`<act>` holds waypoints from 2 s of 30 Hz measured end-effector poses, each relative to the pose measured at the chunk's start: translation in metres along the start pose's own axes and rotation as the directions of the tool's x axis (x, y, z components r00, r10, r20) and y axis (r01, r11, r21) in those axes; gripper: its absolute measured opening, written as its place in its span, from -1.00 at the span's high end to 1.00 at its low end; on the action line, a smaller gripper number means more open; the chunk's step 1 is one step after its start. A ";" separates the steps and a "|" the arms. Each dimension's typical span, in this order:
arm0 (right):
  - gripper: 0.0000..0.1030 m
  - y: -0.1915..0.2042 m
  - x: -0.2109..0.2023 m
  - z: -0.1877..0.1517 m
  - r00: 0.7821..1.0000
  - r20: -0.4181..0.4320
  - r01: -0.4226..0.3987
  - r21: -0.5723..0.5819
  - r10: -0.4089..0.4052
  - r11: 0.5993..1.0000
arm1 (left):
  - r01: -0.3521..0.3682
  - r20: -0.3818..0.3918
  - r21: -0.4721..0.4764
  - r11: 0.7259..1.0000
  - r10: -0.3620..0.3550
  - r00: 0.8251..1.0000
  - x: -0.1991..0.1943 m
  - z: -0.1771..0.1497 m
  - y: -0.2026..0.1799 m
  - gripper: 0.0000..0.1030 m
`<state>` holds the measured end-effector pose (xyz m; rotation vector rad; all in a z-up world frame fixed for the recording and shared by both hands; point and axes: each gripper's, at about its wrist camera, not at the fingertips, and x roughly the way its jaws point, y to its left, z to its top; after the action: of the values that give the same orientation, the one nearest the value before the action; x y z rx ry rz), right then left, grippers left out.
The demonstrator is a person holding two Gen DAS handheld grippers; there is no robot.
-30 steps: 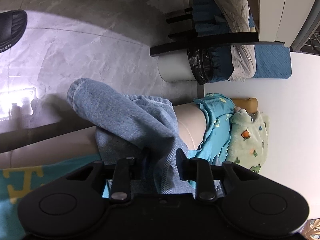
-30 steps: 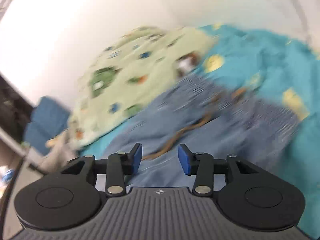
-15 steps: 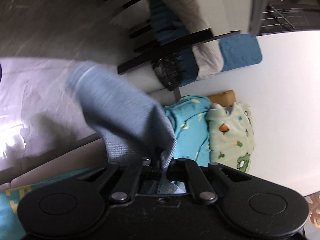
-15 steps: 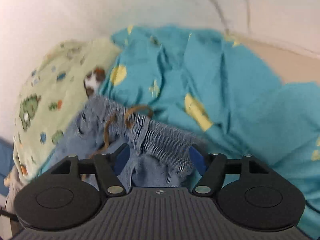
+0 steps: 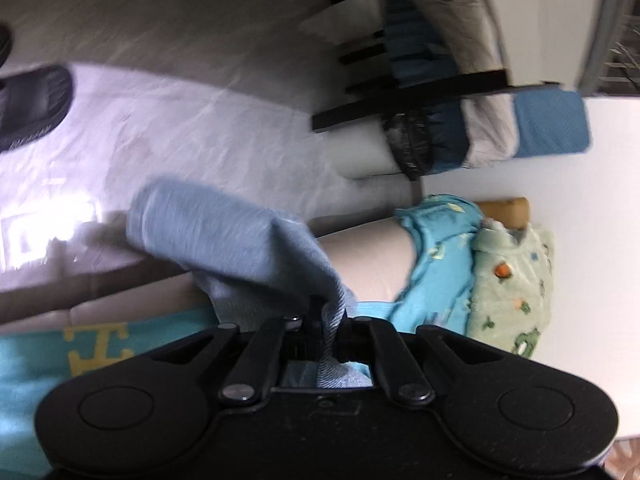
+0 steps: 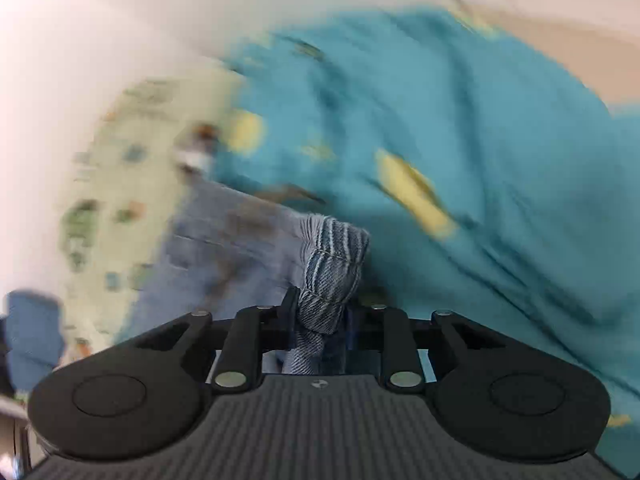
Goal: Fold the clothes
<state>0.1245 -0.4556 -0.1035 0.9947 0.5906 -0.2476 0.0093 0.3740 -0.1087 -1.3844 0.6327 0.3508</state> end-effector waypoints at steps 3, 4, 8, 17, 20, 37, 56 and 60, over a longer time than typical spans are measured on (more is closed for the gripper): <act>0.63 0.021 -0.019 0.006 0.987 0.122 -0.089 -0.097 0.101 0.991 | 0.006 -0.004 0.016 1.000 -0.006 1.000 -0.002 -0.001 -0.002 0.94; 0.63 0.026 -0.028 0.008 0.976 0.174 -0.115 -0.122 0.135 0.986 | 0.008 -0.005 0.021 1.000 -0.008 1.000 -0.003 -0.002 -0.002 0.94; 0.65 0.018 -0.041 0.018 0.960 0.260 -0.081 -0.108 0.107 0.991 | 0.016 -0.011 0.042 0.999 -0.016 1.000 -0.005 -0.004 -0.004 0.94; 0.59 -0.031 -0.003 0.015 0.980 0.028 0.200 -0.002 -0.199 0.980 | -0.055 -0.104 -0.067 0.996 0.048 0.993 0.005 -0.003 0.034 0.91; 0.39 -0.018 -0.015 0.010 0.973 0.084 0.220 -0.061 -0.214 0.974 | -0.050 -0.111 -0.041 0.998 0.045 0.993 -0.004 -0.001 0.031 0.85; -0.19 0.092 -0.030 -0.090 0.992 0.123 0.081 -0.579 -0.012 0.812 | -0.082 -0.008 0.324 0.942 0.090 0.996 -0.012 -0.042 -0.090 -0.01; -0.18 0.146 0.039 -0.176 0.988 -0.148 -0.146 -0.781 0.046 0.607 | -0.072 0.049 0.418 0.906 0.057 0.997 -0.010 -0.052 -0.127 -0.01; -0.18 0.141 0.035 -0.175 0.985 -0.164 -0.158 -0.766 0.048 0.623 | -0.033 -0.053 0.451 0.892 0.064 0.997 0.060 -0.082 -0.151 -0.05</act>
<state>0.1552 -0.2299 -0.0936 0.1784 0.6672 0.1886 0.1275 0.2598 -0.0295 -0.9373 0.7512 0.1805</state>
